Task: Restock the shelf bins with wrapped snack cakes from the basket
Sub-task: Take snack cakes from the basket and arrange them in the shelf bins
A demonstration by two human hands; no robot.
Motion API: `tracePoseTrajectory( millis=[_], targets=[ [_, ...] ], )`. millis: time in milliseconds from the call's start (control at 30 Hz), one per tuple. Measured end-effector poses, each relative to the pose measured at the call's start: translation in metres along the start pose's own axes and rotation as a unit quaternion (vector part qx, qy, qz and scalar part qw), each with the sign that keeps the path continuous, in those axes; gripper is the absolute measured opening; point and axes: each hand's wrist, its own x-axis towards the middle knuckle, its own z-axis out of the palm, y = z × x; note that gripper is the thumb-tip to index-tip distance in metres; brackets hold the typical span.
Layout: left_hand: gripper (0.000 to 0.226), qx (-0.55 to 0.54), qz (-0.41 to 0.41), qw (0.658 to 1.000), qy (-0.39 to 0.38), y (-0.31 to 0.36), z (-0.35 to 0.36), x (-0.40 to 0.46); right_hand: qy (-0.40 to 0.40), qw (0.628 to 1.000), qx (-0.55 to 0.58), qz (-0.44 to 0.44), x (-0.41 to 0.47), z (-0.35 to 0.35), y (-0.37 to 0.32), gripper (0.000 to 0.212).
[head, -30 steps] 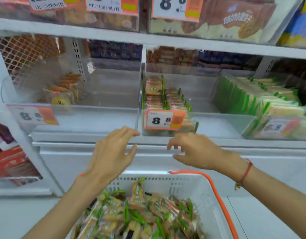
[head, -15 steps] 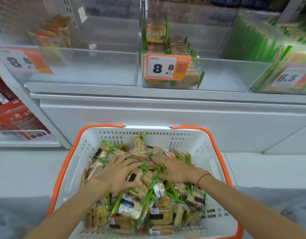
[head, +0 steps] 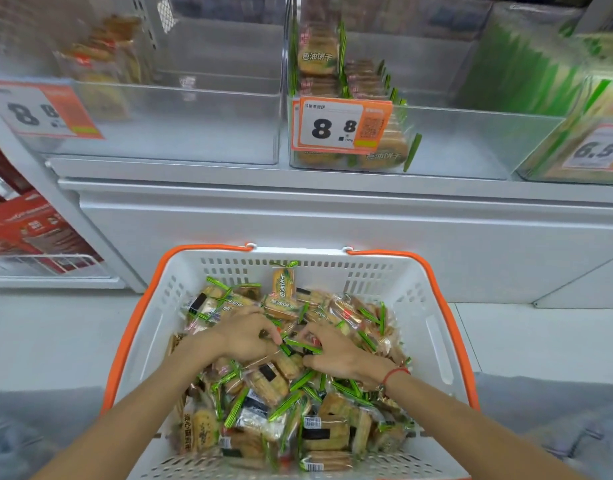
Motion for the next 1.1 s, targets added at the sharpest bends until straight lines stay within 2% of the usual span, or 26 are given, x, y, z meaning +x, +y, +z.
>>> tracePoseTrajectory(
  millis=[33,100,133,233,300,367,433,500,567,633,700,767,900,967,1000,1100],
  targets=[
    [0.031,-0.005,-0.005,1.000,0.007,0.001,0.001,-0.001,0.003,1.000,-0.001,-0.010,0.000,-0.003,-0.001,0.036],
    [0.068,-0.051,-0.021,0.998,0.036,0.005,0.001,-0.002,0.024,0.999,0.013,-0.037,0.000,-0.015,-0.004,0.029],
    [0.074,-0.083,-0.024,0.994,0.060,0.010,-0.001,-0.003,0.046,0.997,0.029,-0.046,0.000,-0.022,-0.008,0.027],
    [0.068,-0.206,-0.021,0.968,0.141,0.028,-0.014,-0.009,0.171,0.982,0.031,-0.072,-0.007,-0.047,-0.025,0.033],
    [0.072,-0.346,-0.010,0.930,0.121,0.038,-0.024,-0.015,0.271,0.952,-0.069,-0.124,-0.015,-0.059,-0.037,0.030],
    [0.064,-0.436,0.011,0.895,0.097,0.045,-0.033,-0.019,0.323,0.907,-0.188,-0.193,-0.020,-0.067,-0.046,0.034],
    [0.056,-0.479,0.018,0.872,0.101,0.051,-0.036,-0.020,0.317,0.887,-0.244,-0.230,-0.019,-0.075,-0.047,0.041],
    [0.046,-0.507,0.004,0.855,0.111,0.053,-0.037,-0.019,0.295,0.898,-0.218,-0.245,-0.017,-0.087,-0.044,0.045],
    [0.045,-0.498,-0.003,0.859,0.117,0.049,-0.038,-0.020,0.247,0.930,-0.153,-0.225,-0.020,-0.102,-0.044,0.066],
    [0.027,-0.471,0.034,0.871,0.138,0.047,-0.042,-0.026,0.152,0.974,-0.051,-0.162,-0.032,-0.120,-0.051,0.095],
    [0.018,-0.458,0.095,0.868,0.166,0.050,-0.048,-0.032,0.087,0.986,0.086,-0.110,-0.046,-0.136,-0.060,0.104],
    [0.018,-0.442,0.143,0.862,0.201,0.057,-0.056,-0.037,0.091,0.978,0.164,-0.094,-0.054,-0.147,-0.069,0.088],
    [0.018,-0.384,0.179,0.859,0.286,0.066,-0.076,-0.045,0.165,0.969,0.106,-0.152,-0.055,-0.162,-0.082,0.032],
    [0.019,-0.356,0.182,0.847,0.350,0.073,-0.095,-0.051,0.188,0.959,0.106,-0.186,-0.058,-0.176,-0.092,0.024],
    [0.020,-0.349,0.180,0.829,0.398,0.078,-0.108,-0.054,0.202,0.951,0.107,-0.206,-0.060,-0.187,-0.100,0.024],
    [0.022,-0.360,0.205,0.739,0.531,0.087,-0.157,-0.064,0.249,0.925,0.136,-0.252,-0.064,-0.226,-0.124,0.023]
  ],
)
